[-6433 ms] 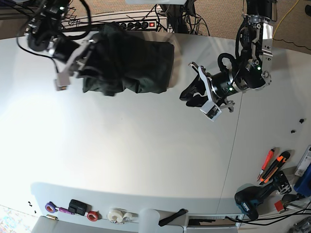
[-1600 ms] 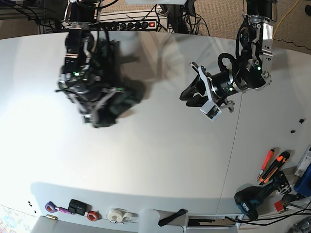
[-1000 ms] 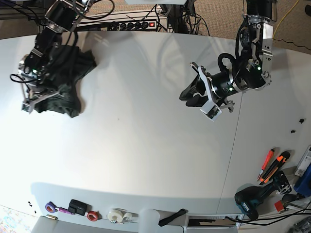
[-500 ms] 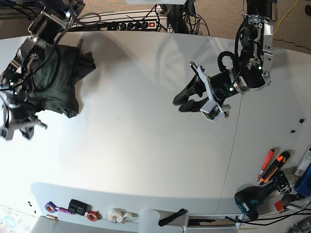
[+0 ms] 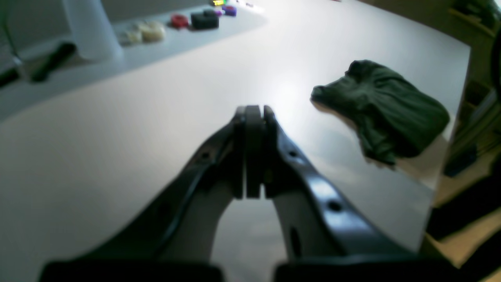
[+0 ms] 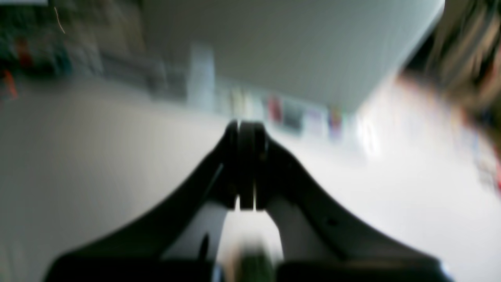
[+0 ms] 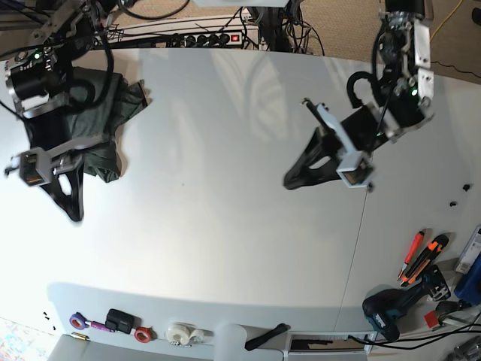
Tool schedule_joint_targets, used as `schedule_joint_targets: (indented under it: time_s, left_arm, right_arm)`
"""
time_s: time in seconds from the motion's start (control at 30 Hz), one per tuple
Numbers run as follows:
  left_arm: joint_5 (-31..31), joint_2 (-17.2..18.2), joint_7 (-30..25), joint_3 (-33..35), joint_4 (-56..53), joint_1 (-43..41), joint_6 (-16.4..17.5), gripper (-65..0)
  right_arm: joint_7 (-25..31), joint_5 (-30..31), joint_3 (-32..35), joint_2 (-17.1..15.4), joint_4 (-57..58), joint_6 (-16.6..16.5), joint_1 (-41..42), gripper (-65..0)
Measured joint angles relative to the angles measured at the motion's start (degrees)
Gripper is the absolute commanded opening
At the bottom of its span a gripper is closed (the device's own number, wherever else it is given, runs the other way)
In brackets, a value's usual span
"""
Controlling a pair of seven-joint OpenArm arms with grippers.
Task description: Layout the t-shirt on the table in an organized manner, then fold the t-shirt properly
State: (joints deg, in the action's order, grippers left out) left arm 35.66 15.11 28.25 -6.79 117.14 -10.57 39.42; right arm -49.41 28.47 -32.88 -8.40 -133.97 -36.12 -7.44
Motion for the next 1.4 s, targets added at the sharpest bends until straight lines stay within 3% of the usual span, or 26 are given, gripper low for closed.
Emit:
schedule_joint_targets:
  time_s: [0.1,0.2,0.4,0.57,0.73,0.87,0.97,1.07,1.13,1.3,1.4]
  left_arm:
    - [1.0,0.0,1.3,-4.6,5.6,-5.2,0.6,-65.0]
    - [2.0,0.0,3.8,-9.4,7.5,-9.9,-0.1,-65.0]
    - [8.5,2.2,16.8,-15.8,7.7,-21.7,0.3,-65.0]
    - [18.1,3.8,21.0,-24.3,7.9,-32.8,0.3,-65.0]
    - [30.1,4.1,35.3,-33.9,8.0,-42.4,0.3,-65.0]
    - [34.8,6.9,43.8,-34.9,6.0,-51.3,0.3,-65.0]
    - [37.0,7.3,43.6,-34.0,1.4,-57.9,0.4,-65.0]
    - [36.3,9.1,40.2,-31.8,-6.5,-61.3,0.3,-65.0]
    - [36.7,10.5,35.4,-28.7,-13.3,-61.8,0.2,-65.0]
    - [28.5,13.8,21.7,-14.6,-33.2,-58.0,0.0,-65.0]
    - [21.7,13.5,10.7,-5.5,-44.2,-51.1,-0.1,-65.0]
  right_arm:
    - [-0.2,0.2,-2.6,-0.3,-0.2,0.1,-5.3,-65.0]
    - [-1.5,4.4,-5.2,-0.2,-0.2,0.0,-10.7,-65.0]
    - [-8.3,12.9,-7.4,-0.3,-0.2,0.0,-25.4,-65.0]
    - [-12.1,13.5,-7.5,-0.3,-0.2,0.0,-37.9,-65.0]
    - [-17.8,15.8,-7.5,-0.7,-0.2,0.1,-47.1,-65.0]
    - [-19.4,18.9,-7.4,-1.9,-0.2,0.7,-53.7,-65.0]
    - [-18.0,22.8,-6.7,-2.6,2.9,0.9,-57.0,-65.0]
    - [-18.8,21.1,-3.2,-5.4,16.8,1.3,-57.3,-65.0]
    - [-16.3,21.2,0.7,-7.8,28.0,1.2,-57.2,-65.0]
    - [-2.5,16.9,13.0,-11.0,61.5,1.3,-50.5,-65.0]
    - [9.6,14.9,19.2,-12.2,81.7,1.5,-41.9,-65.0]
